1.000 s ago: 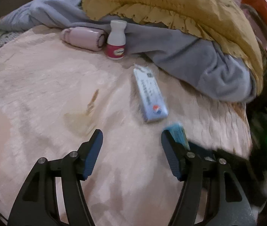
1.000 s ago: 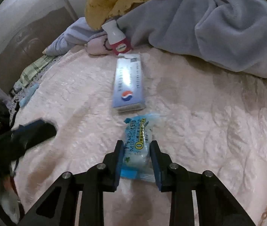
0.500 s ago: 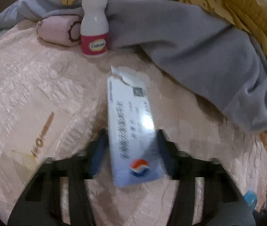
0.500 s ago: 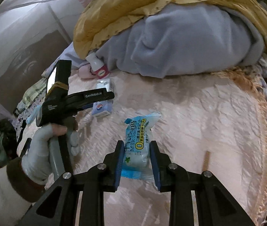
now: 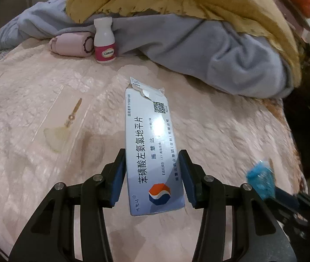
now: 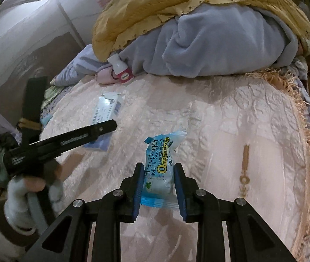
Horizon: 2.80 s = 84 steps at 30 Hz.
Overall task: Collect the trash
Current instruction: 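Grasp the white-blue medicine box with the left gripper while the right grasps the blue snack packet, then carry the medicine box and snack packet over the bucket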
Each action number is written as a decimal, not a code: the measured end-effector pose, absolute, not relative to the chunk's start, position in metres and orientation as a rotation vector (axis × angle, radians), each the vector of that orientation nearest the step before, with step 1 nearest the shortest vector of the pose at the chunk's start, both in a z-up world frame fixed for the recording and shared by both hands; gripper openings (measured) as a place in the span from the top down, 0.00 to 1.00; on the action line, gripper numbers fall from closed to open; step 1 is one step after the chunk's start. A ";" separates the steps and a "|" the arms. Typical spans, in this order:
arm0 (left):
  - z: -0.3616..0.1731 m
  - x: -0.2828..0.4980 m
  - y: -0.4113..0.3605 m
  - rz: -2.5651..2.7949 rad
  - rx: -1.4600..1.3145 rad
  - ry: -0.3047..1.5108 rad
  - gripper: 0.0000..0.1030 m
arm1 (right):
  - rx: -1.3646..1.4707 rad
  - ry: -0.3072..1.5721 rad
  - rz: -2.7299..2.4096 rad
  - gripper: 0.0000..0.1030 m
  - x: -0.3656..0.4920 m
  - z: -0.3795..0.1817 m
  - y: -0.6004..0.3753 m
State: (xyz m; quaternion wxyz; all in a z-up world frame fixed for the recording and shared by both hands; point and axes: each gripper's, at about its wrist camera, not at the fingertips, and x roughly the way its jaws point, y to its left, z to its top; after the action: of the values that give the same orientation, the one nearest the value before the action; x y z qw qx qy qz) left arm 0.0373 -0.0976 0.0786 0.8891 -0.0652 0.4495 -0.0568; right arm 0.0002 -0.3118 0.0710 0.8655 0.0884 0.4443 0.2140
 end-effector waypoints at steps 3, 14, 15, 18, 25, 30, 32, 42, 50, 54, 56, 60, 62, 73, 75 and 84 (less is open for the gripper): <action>0.086 0.027 -0.100 -0.133 -0.130 0.925 0.56 | 0.162 0.931 0.437 0.74 -0.007 0.071 -0.309; 0.085 -0.035 -0.116 -0.150 -0.111 0.921 0.56 | 0.132 0.933 0.431 0.74 -0.048 0.077 -0.314; 0.085 -0.040 -0.118 -0.148 -0.106 0.916 0.56 | 0.132 0.931 0.432 0.74 -0.053 0.079 -0.315; 0.083 -0.051 -0.122 -0.157 -0.100 0.922 0.56 | 0.122 0.927 0.428 0.74 -0.064 0.080 -0.316; 0.086 -0.073 -0.131 -0.167 -0.069 0.908 0.56 | 0.120 0.910 0.407 0.74 -0.086 0.086 -0.326; 0.085 -0.084 -0.136 -0.169 -0.044 0.901 0.56 | 0.118 0.906 0.398 0.74 -0.096 0.089 -0.330; 0.085 -0.087 -0.138 -0.171 -0.036 0.900 0.56 | 0.114 0.905 0.397 0.74 -0.098 0.090 -0.330; 0.087 -0.102 -0.160 -0.212 -0.012 0.894 0.56 | 0.106 0.884 0.384 0.74 -0.115 0.100 -0.342; 0.093 -0.109 -0.197 -0.270 0.016 0.887 0.56 | 0.121 0.865 0.341 0.74 -0.131 0.107 -0.369; 0.098 -0.112 -0.219 -0.305 0.031 0.880 0.56 | 0.136 0.852 0.307 0.74 -0.140 0.111 -0.390; 0.099 -0.114 -0.230 -0.324 0.039 0.879 0.56 | 0.144 0.845 0.290 0.74 -0.144 0.114 -0.401; 0.102 -0.116 -0.258 -0.369 0.061 0.877 0.56 | 0.157 0.835 0.249 0.74 -0.154 0.118 -0.424; 0.103 -0.117 -0.271 -0.388 0.070 0.874 0.56 | 0.171 0.828 0.223 0.74 -0.159 0.120 -0.439; 0.108 -0.120 -0.341 -0.503 0.118 0.869 0.56 | 0.197 0.809 0.104 0.74 -0.182 0.126 -0.507; 0.108 -0.122 -0.352 -0.520 0.127 0.868 0.56 | 0.201 0.808 0.086 0.74 -0.185 0.127 -0.517; 0.113 -0.126 -0.404 -0.591 0.175 0.850 0.56 | 0.246 0.796 -0.015 0.74 -0.201 0.128 -0.573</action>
State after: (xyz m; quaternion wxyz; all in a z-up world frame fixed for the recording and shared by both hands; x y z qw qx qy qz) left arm -0.1263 -0.4040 0.1130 0.8653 0.0835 0.4059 -0.2820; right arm -0.2015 -0.5728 0.1277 0.9144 0.1197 0.3866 -0.0073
